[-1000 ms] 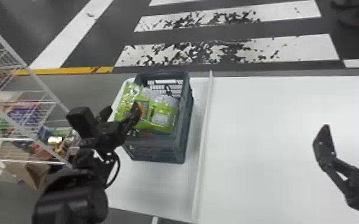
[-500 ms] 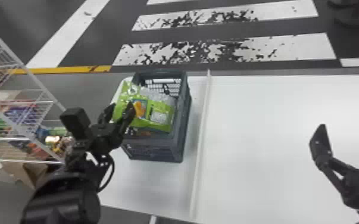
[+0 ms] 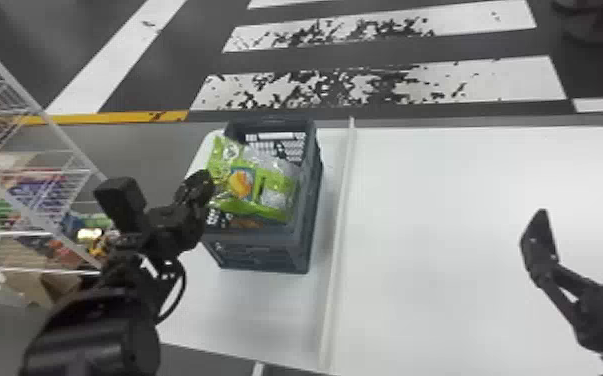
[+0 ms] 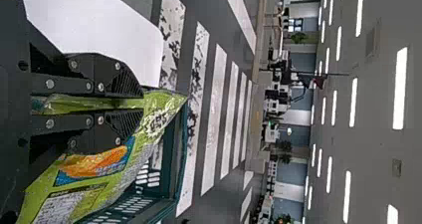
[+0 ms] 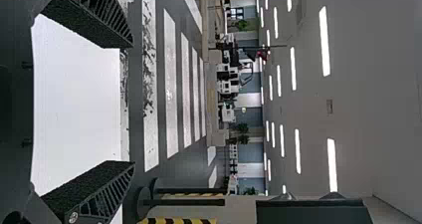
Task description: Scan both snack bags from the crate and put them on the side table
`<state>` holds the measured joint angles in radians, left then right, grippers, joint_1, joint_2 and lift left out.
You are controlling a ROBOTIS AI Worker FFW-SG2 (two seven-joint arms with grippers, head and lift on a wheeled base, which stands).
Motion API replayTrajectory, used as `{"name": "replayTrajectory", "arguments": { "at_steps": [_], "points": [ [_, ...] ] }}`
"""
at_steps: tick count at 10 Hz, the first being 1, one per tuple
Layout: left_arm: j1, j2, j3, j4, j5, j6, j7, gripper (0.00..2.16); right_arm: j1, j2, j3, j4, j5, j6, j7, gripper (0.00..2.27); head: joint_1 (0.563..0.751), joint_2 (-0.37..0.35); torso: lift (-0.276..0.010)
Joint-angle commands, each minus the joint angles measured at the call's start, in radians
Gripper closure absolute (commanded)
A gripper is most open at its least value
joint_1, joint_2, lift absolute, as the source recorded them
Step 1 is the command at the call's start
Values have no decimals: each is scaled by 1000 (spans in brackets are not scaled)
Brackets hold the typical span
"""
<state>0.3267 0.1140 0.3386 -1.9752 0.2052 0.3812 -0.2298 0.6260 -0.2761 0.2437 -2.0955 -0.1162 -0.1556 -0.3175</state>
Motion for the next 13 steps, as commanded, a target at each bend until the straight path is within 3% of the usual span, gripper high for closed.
{"name": "replayTrajectory", "arguments": {
  "at_steps": [1, 2, 4, 6, 9, 11, 12, 13],
  "points": [
    [-6, -2, -6, -1, -17, 17, 7, 1882, 0, 0, 0, -1, 0, -2, 0, 87, 695, 249, -87],
    [-6, -2, -12, -2, -26, 48, 27, 2135, 0, 0, 0, -1, 0, -2, 0, 87, 695, 247, -87],
    [-3, -2, -12, -24, -56, 45, 43, 2135, 0, 2, 0, -1, 1, -2, 0, 87, 695, 251, -87],
    [-6, 4, -3, -48, -7, 38, 81, 2135, 1, 2, 0, 0, 1, 2, 0, 87, 695, 258, -87],
    [-21, 9, -6, -136, 23, 42, 135, 2135, -3, 2, 11, 0, 10, 14, 0, 87, 695, 266, -87],
    [-20, 10, -9, -166, 26, 63, 129, 2138, -3, 3, 12, 0, 12, 14, 0, 87, 695, 264, -87],
    [-18, 15, -12, -165, 33, 63, 141, 1889, -3, 2, 12, 0, 10, 14, 0, 87, 695, 259, -87],
    [-8, 16, -16, -146, 33, 63, 194, 940, -5, 2, 12, 2, 10, 14, -2, 87, 695, 259, -87]
  ]
}}
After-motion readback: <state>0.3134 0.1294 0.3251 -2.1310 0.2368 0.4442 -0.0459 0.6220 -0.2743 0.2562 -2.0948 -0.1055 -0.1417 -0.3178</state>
